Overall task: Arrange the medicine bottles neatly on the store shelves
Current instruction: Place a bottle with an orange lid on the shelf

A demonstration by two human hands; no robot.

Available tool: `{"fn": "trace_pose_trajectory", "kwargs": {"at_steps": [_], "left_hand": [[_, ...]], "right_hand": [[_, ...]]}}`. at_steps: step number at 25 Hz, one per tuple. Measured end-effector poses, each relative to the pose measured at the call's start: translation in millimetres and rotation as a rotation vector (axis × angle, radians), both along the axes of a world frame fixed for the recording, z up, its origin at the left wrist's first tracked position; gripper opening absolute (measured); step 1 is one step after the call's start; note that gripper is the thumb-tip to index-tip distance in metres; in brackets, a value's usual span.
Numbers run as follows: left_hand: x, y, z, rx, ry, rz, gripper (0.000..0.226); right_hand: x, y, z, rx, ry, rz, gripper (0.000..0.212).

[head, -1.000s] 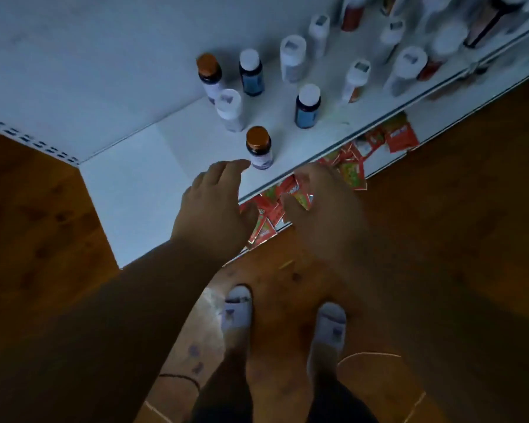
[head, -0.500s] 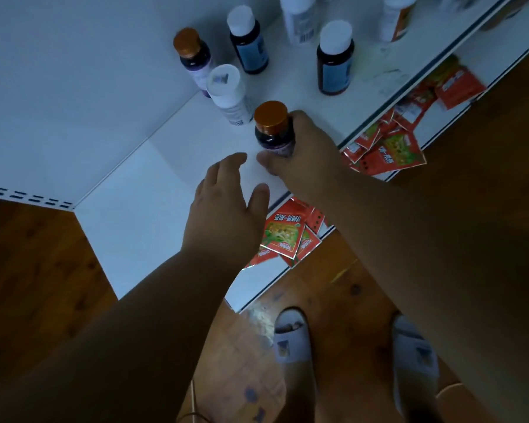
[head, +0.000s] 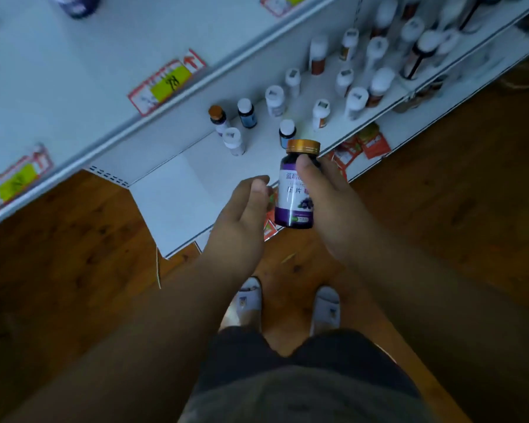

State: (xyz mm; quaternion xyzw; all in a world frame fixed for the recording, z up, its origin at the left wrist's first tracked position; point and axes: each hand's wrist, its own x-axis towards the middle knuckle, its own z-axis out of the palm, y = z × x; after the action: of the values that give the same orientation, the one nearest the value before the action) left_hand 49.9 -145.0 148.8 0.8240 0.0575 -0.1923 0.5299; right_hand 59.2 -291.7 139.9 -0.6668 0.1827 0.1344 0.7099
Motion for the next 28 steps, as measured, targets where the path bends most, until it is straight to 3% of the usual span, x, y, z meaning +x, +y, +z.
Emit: {"fn": "trace_pose_trajectory", "kwargs": {"at_steps": [6,8,11,14,19,24,28], "left_hand": [[-1.6,-4.6,104.5,-0.036,-0.24,-0.045,0.046],[13.8,6.2,128.0,-0.084,-0.309,-0.048,0.042],[44.1,26.7,146.2,-0.103,-0.432,-0.089,0.052],[84.9,56.2,151.2,-0.065,-0.441,-0.082,0.06],[135.9,93.9,145.4,0.209,-0.358,-0.044,0.069],[172.2,104.8,129.1,0.751,-0.557,0.1,0.063],[203.4,111.8,126.4,0.972,-0.629,0.151,0.078]], "right_hand": [[23.9,-23.6,126.5,-0.154,-0.254,0.099,0.043],[42.9,-13.0,147.7,-0.143,-0.301,0.101,0.048],[76.5,11.5,164.0,-0.133,-0.34,0.138,0.056],[114.0,34.8,172.4,-0.192,-0.374,0.152,0.054],[175.2,59.7,176.5,-0.35,-0.42,0.227,0.051],[242.6,73.5,174.5,-0.548,-0.485,0.426,0.042],[285.8,95.3,173.6,-0.665,-0.568,0.611,0.048]]}}
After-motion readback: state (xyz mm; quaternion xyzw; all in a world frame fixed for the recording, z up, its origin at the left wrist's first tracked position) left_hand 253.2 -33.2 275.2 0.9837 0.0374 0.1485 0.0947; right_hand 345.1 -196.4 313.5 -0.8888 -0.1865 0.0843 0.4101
